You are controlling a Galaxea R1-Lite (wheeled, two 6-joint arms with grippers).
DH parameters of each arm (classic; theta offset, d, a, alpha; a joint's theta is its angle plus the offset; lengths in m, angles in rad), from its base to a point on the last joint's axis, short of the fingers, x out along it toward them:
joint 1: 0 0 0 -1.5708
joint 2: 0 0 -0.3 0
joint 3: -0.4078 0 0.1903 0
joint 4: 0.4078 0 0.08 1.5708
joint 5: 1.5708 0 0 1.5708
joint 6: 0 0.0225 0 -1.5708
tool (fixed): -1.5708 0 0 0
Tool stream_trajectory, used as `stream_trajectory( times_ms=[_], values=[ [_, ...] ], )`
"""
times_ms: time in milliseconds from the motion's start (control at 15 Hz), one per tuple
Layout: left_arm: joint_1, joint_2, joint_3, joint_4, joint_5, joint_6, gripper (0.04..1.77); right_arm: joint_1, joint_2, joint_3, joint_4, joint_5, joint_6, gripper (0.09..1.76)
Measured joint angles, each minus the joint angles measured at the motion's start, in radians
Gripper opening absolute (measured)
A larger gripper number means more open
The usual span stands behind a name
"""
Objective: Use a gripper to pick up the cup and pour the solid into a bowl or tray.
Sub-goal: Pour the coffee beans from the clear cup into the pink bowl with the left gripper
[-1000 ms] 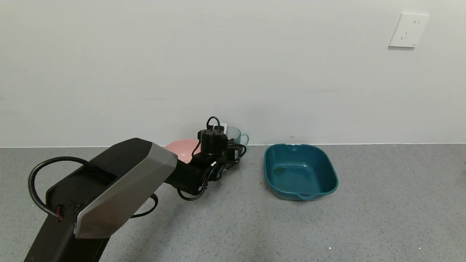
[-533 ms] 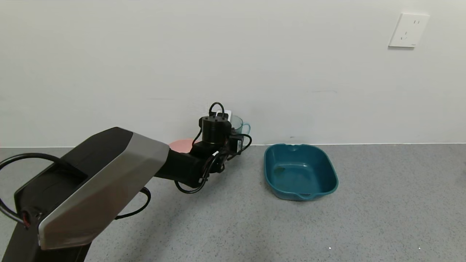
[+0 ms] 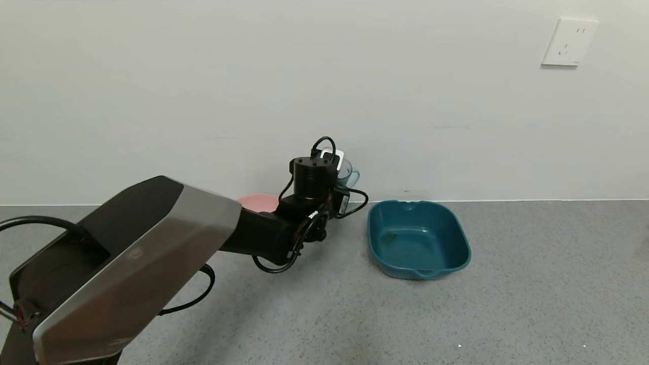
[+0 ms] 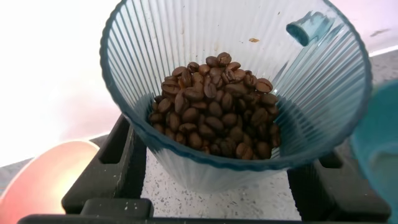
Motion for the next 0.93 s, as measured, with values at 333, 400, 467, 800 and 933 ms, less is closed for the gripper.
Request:
stream_trajectory(
  times_ms=[333,400,467,800,933],
  values=[
    [-0.074,-0.008,-0.010,-0.002,0.029,0.121,1.29,0.000,0.000,0.000,0.000,0.000,0.000,1.71],
    [-0.085,-0.009,-0.013,-0.004,0.034,0.146,1.29,0.000,0.000,0.000,0.000,0.000,0.000,1.71],
    [-0.094,-0.010,-0.013,-0.014,0.036,0.184,1.29,0.000,0.000,0.000,0.000,0.000,0.000,1.71],
    [-0.128,-0.008,-0.013,-0.068,0.038,0.393,1.29,0.000,0.000,0.000,0.000,0.000,0.000,1.71],
    [-0.147,-0.005,-0.013,-0.067,0.037,0.444,1.29,0.000,0.000,0.000,0.000,0.000,0.000,1.71]
  ],
)
